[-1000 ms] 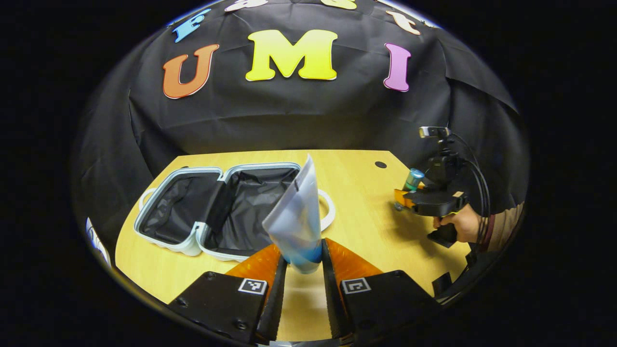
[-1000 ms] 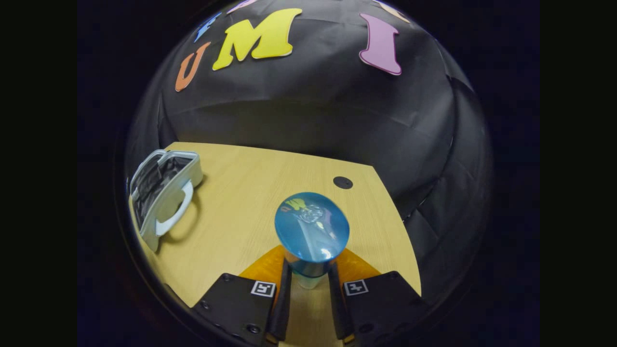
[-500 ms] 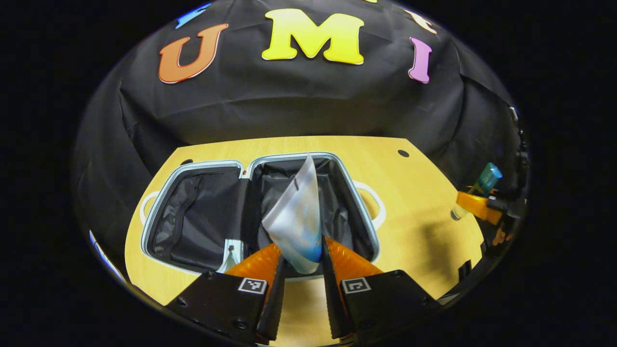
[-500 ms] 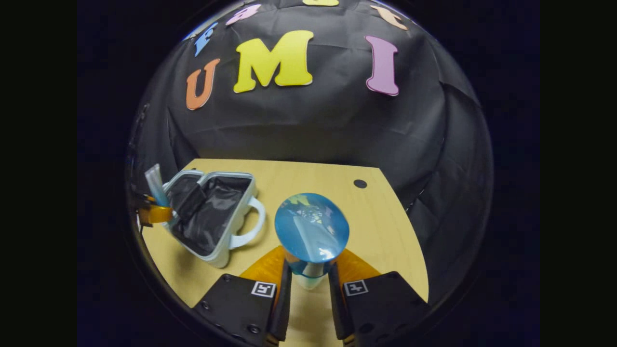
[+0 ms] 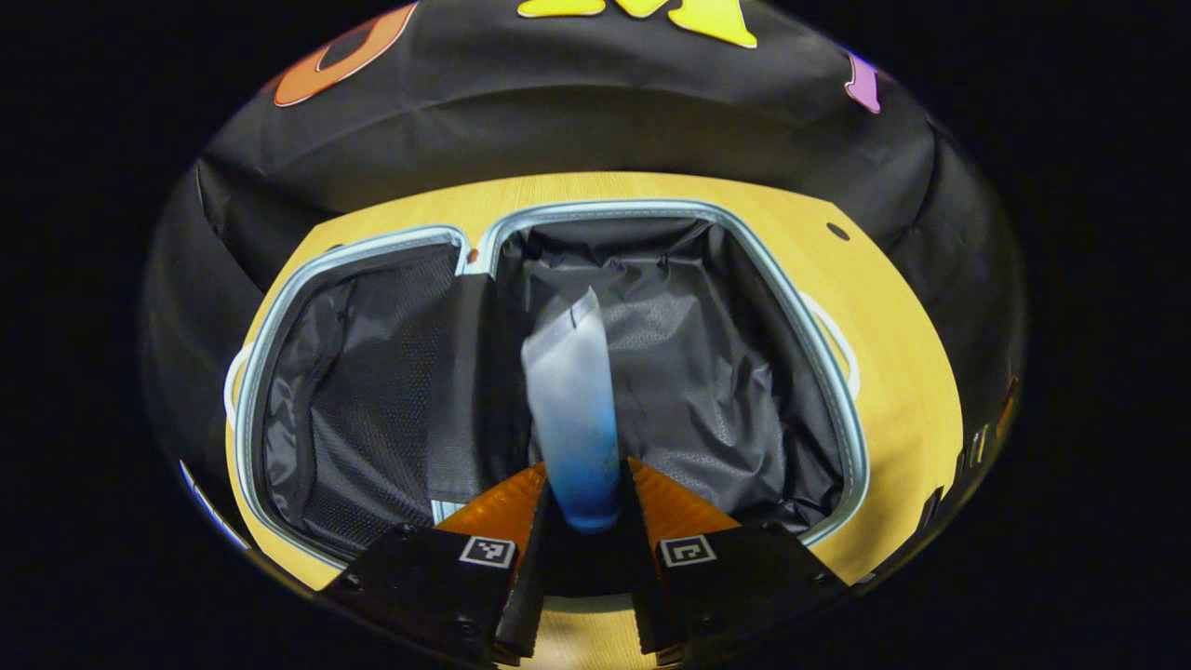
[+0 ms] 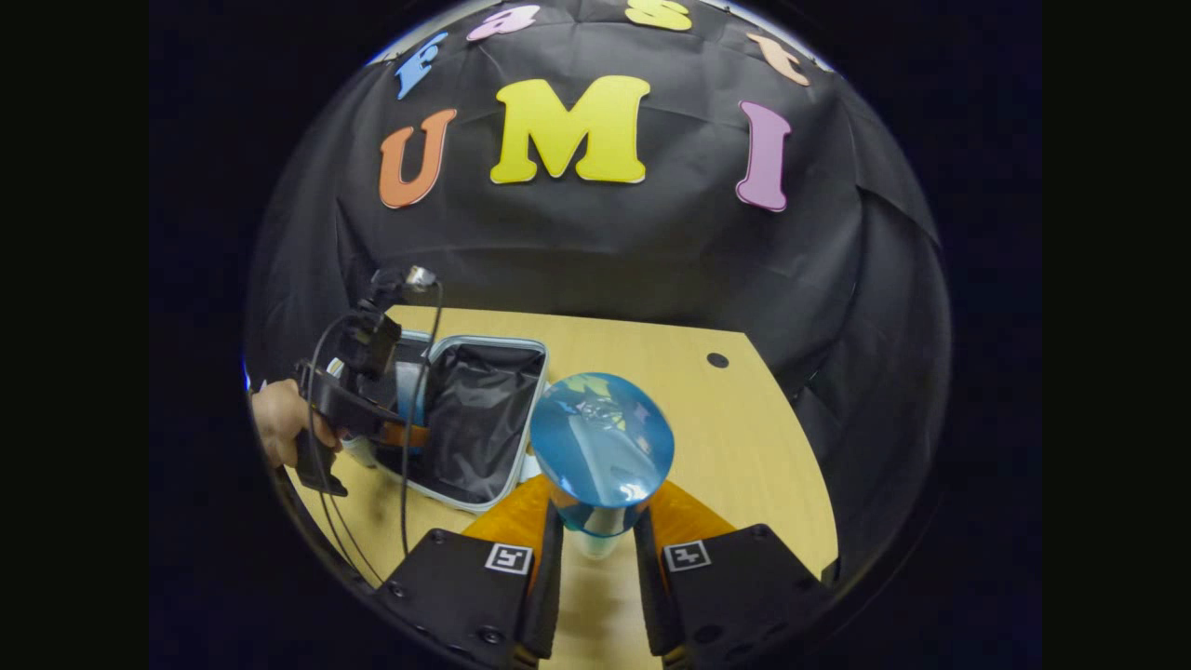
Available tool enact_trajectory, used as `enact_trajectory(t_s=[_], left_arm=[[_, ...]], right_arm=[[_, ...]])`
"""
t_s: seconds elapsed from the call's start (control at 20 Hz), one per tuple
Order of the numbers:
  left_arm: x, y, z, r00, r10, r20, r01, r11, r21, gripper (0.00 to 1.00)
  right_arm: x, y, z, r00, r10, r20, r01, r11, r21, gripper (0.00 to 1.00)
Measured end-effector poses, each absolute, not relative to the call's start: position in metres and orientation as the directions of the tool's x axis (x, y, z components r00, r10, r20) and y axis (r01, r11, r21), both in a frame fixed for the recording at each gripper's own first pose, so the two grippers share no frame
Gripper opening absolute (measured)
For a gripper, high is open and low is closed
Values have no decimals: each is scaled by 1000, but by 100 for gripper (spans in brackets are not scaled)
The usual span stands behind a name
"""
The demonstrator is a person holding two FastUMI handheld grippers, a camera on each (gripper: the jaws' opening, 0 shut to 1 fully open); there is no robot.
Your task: First open the suitcase, pack the skin care products into it, and then close the suitcase.
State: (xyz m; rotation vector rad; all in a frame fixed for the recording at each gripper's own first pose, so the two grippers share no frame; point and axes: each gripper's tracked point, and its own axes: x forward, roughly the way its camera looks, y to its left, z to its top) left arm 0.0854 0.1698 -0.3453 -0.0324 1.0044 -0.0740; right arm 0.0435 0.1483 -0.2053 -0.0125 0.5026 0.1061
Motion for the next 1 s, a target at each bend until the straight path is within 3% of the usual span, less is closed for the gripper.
enact_trajectory(t_s=[0.7,0.75,0.8,0.85,0.95,1.0], left_arm=[[91,170,-367,477,-34,-878,9,999,-34,43],[91,171,-366,477,-30,-878,6,999,-31,51],[92,171,-364,485,-26,-874,-1,1000,-30,44],[91,170,-363,497,-37,-867,-1,999,-43,45],[88,159,-352,519,-74,-852,10,997,-80,49],[85,160,-347,528,-70,-846,12,997,-74,63]], right_arm=[[37,145,-205,867,71,-492,-80,997,2,34],[37,147,-202,869,74,-488,-84,997,2,34],[38,149,-200,872,78,-483,-87,996,3,34],[40,152,-196,875,81,-477,-91,996,3,34],[45,160,-191,879,93,-468,-105,995,2,34],[47,167,-189,879,105,-466,-118,993,0,34]])
